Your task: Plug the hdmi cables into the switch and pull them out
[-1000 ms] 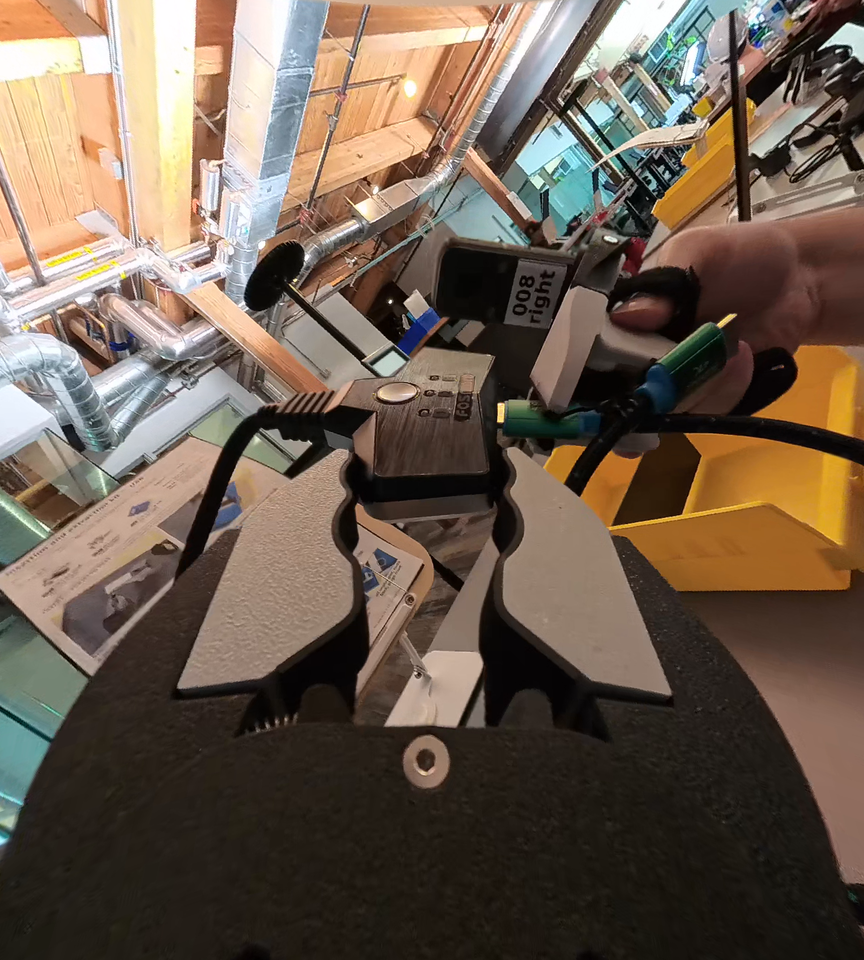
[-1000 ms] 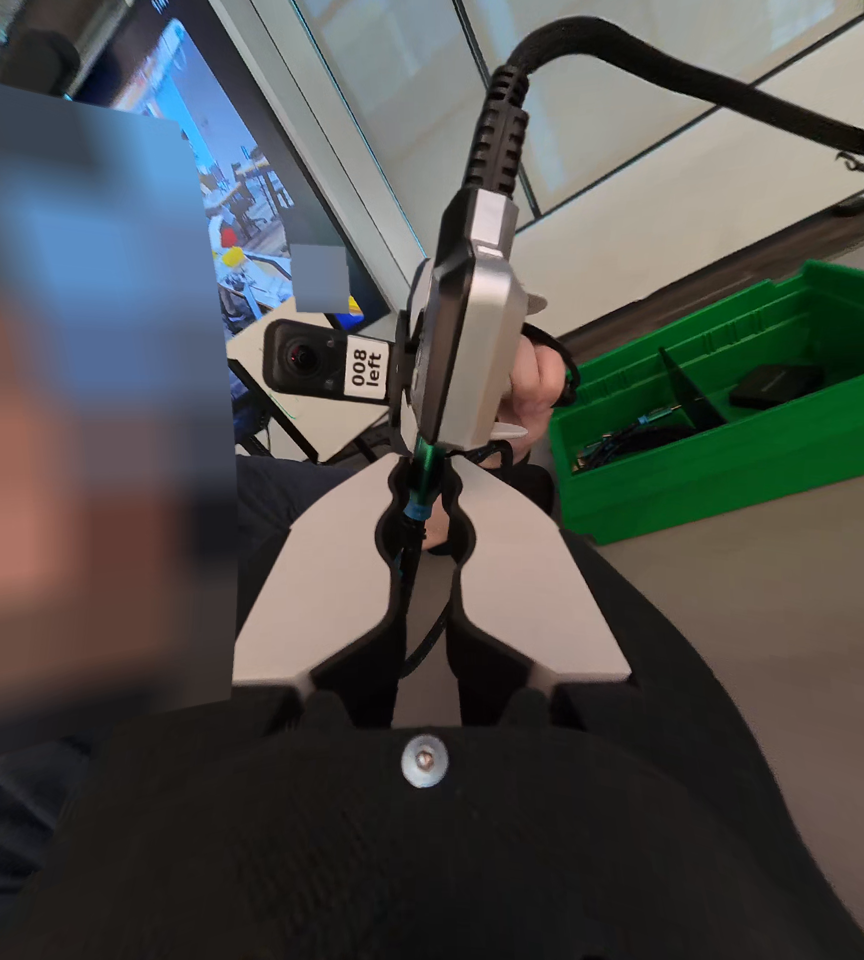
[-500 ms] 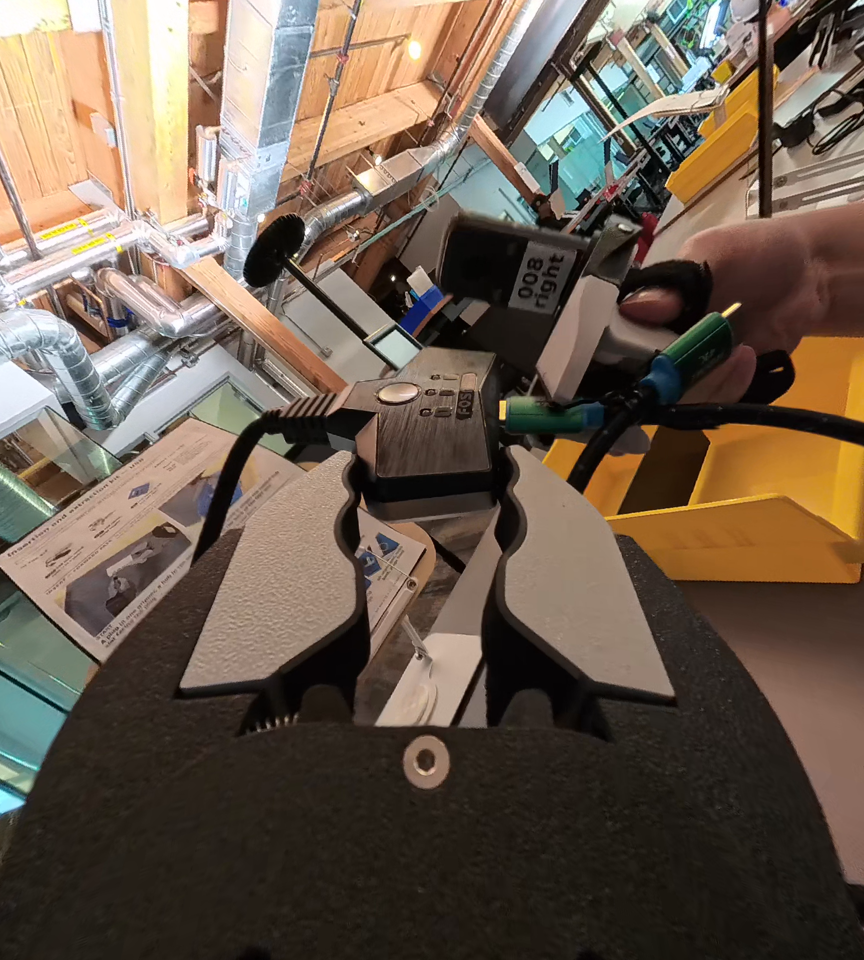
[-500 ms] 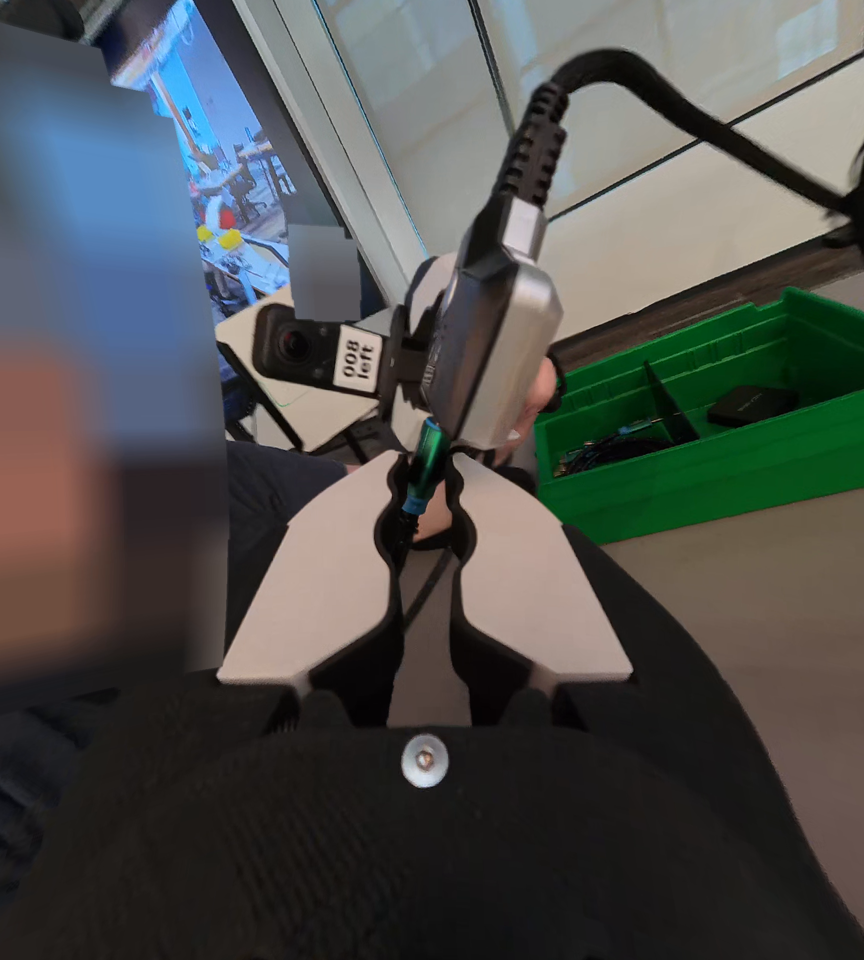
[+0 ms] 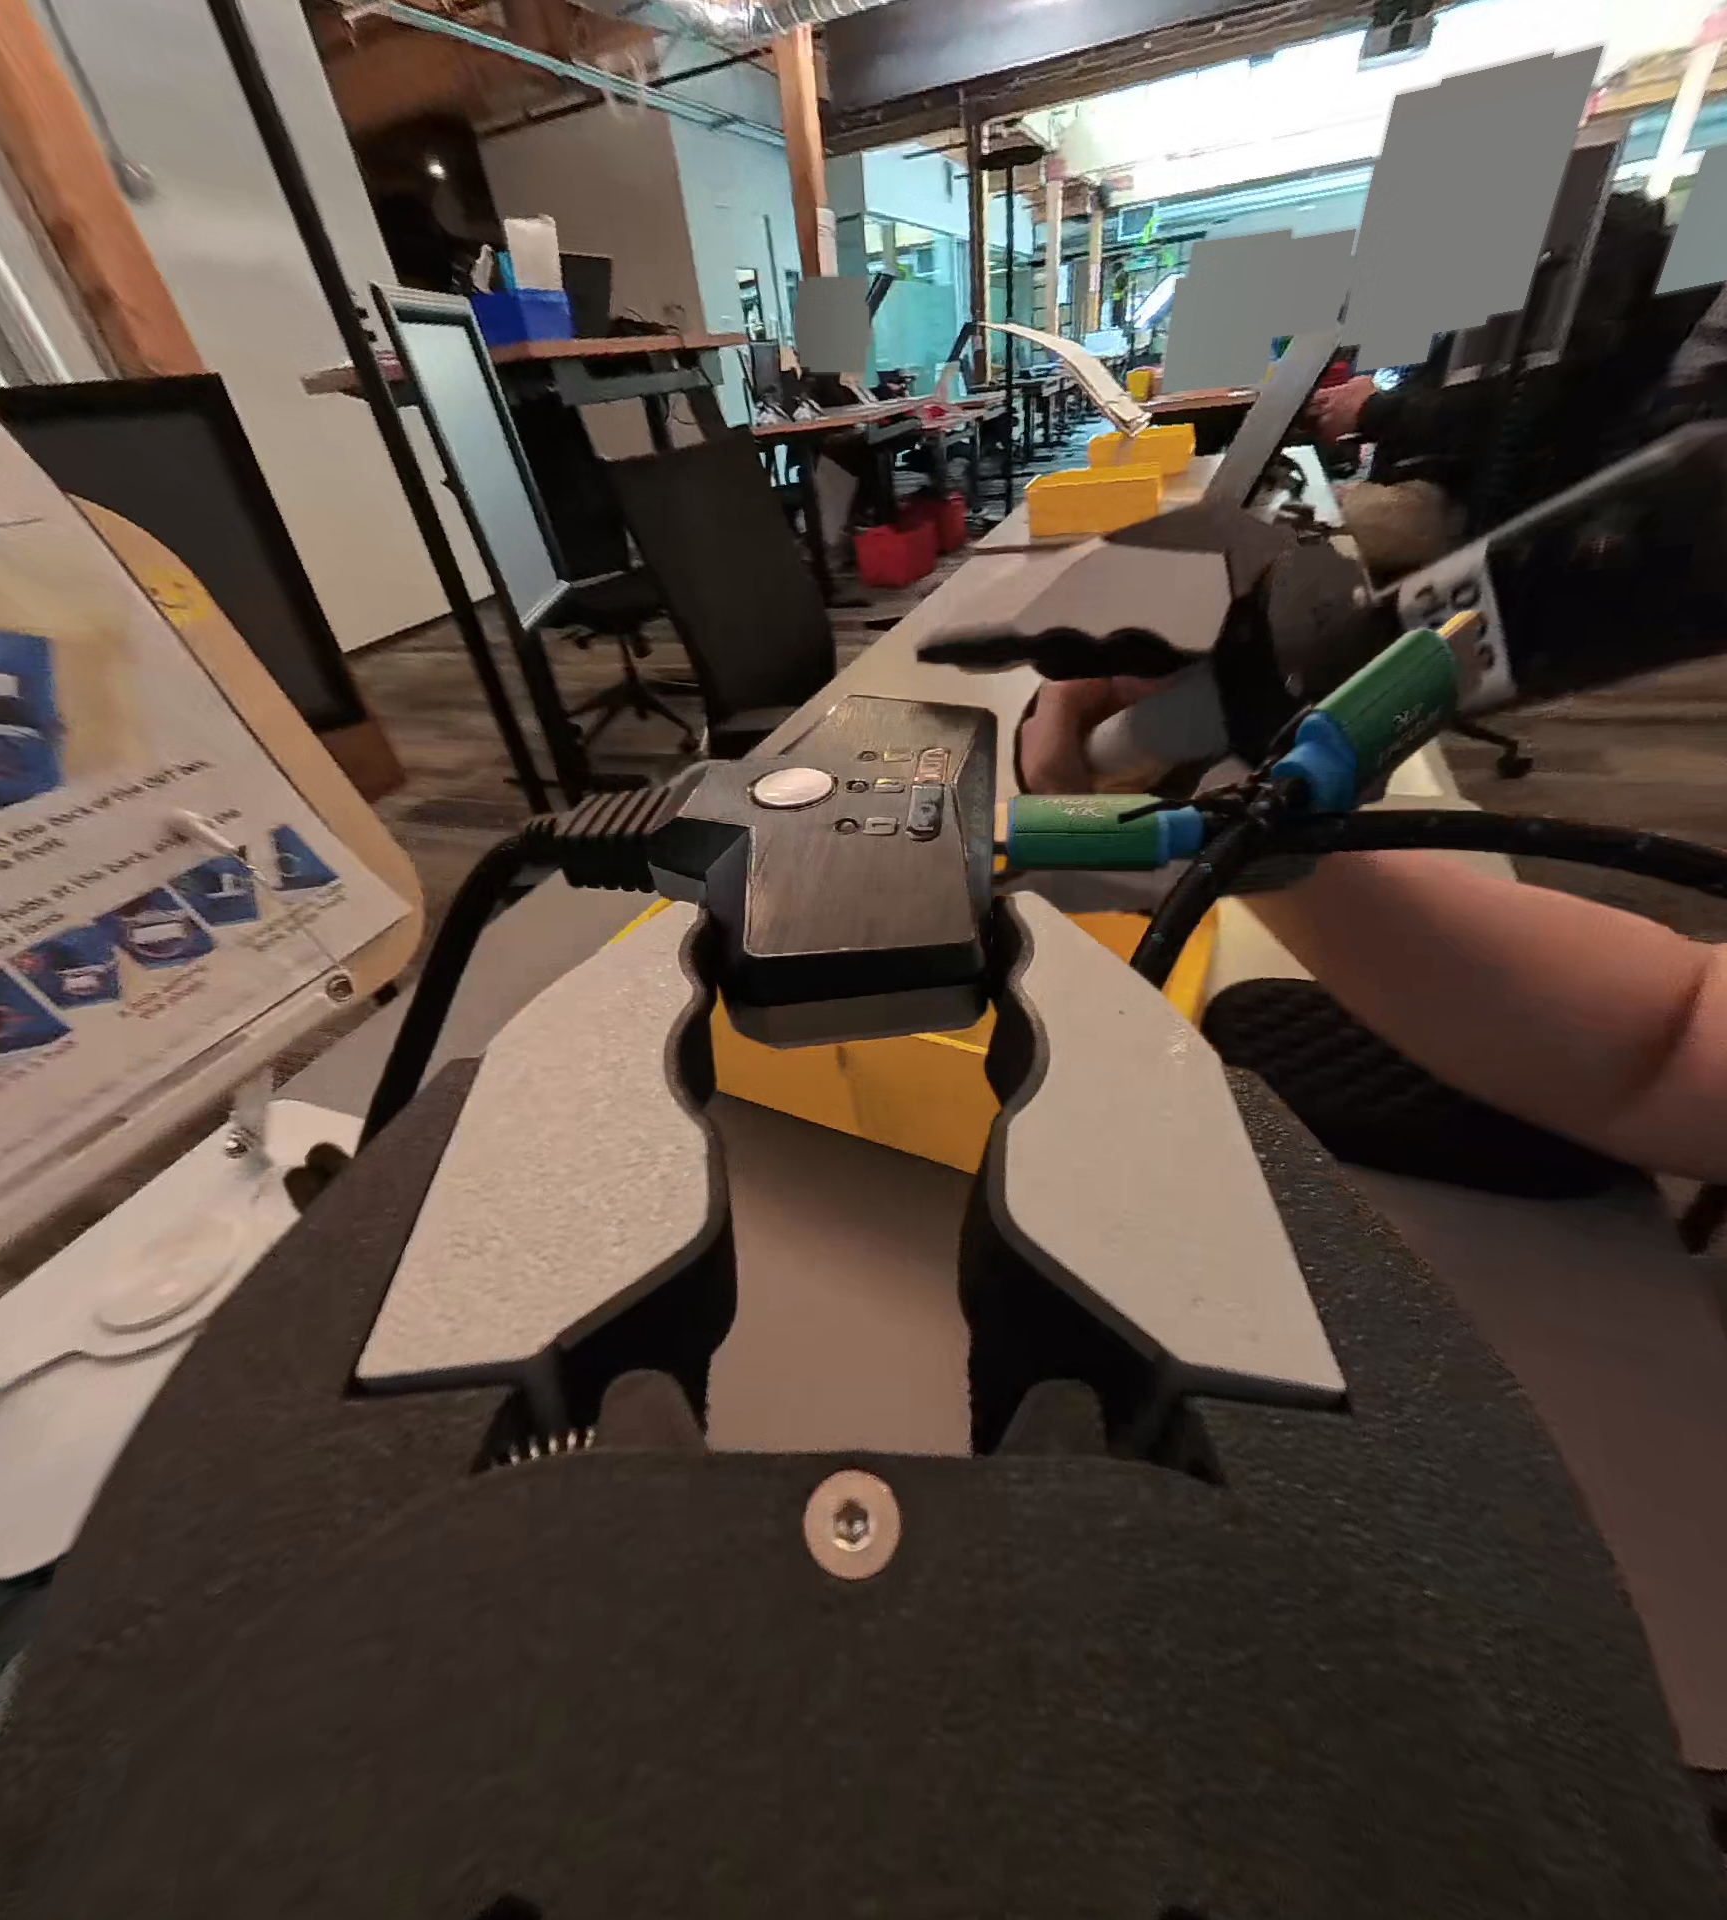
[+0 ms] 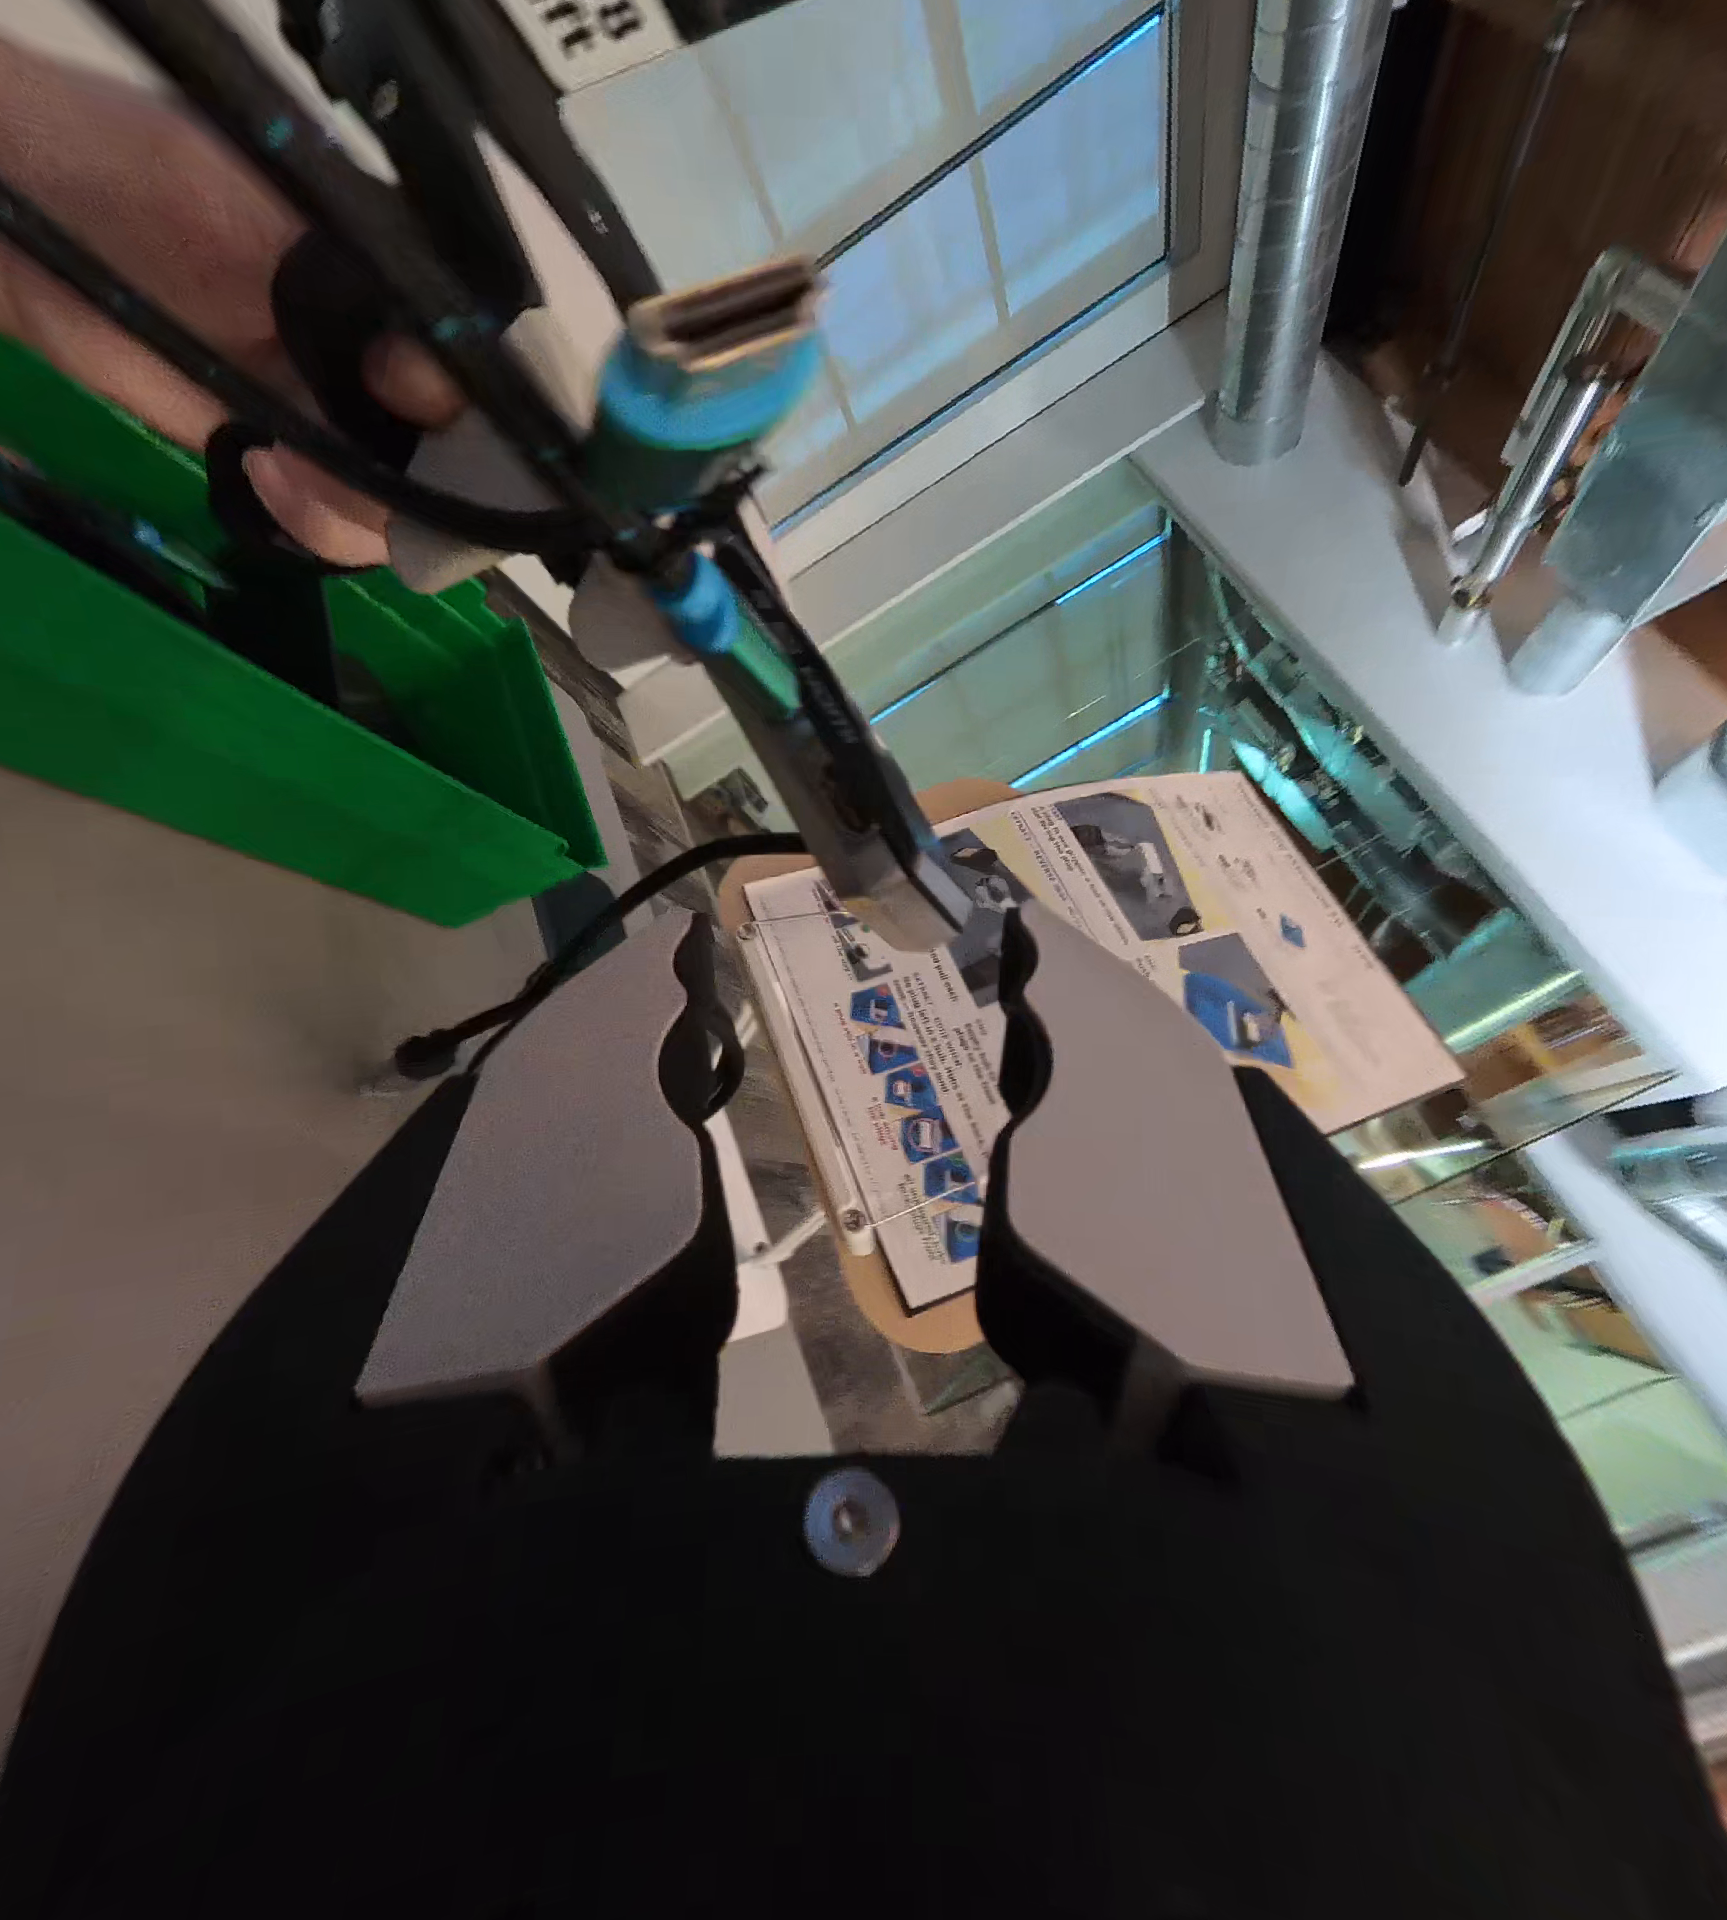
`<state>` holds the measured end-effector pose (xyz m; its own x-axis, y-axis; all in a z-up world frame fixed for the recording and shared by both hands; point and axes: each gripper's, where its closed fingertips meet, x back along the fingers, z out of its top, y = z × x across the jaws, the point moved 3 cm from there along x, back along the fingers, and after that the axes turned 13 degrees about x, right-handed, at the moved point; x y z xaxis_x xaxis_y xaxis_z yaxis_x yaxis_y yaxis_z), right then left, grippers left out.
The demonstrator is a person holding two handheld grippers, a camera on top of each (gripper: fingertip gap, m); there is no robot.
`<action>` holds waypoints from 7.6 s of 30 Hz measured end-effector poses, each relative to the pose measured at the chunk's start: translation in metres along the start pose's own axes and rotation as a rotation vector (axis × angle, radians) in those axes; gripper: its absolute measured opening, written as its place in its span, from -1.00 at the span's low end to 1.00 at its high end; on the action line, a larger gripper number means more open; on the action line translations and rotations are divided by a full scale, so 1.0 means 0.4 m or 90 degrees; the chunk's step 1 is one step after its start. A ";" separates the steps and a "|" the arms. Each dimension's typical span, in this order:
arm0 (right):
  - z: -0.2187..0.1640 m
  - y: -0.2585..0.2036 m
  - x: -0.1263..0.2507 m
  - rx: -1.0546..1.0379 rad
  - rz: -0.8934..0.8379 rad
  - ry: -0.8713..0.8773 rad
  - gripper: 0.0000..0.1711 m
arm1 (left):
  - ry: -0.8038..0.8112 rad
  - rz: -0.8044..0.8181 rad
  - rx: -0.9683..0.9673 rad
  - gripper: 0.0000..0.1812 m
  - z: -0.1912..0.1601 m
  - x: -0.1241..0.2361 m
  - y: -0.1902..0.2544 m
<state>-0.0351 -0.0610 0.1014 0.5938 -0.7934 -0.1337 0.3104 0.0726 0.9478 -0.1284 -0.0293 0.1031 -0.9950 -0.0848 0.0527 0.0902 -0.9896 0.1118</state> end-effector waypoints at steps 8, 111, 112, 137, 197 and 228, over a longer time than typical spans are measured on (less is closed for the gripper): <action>-0.021 -0.061 -0.028 0.206 -0.001 -0.074 -0.75 | -0.076 0.001 0.011 -0.45 -0.058 -0.042 -0.002; -0.576 -0.016 0.500 -0.996 0.160 -0.627 -0.73 | -0.148 0.099 0.053 -0.43 -0.078 -0.006 -0.102; -0.577 0.016 0.519 -0.998 0.108 -0.607 -0.72 | -0.148 0.099 0.053 -0.43 -0.078 -0.006 -0.103; -0.737 0.102 0.465 -0.606 -0.164 -0.624 -0.89 | -0.181 0.115 0.043 -0.44 -0.106 -0.020 -0.112; -0.590 0.217 0.427 -0.492 -0.176 -0.606 -0.64 | -0.825 0.487 0.267 -0.89 -0.419 0.509 -0.386; -0.598 0.200 0.426 -0.495 -0.150 -0.620 -0.64 | -0.798 0.558 0.031 -0.93 -0.320 0.551 -0.396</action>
<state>0.2684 -0.0458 0.0854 -0.2224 -0.9258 0.3056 0.8826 -0.0581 0.4664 -0.3673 0.0938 -0.0302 0.0441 -0.4481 0.8929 0.6379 -0.6752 -0.3703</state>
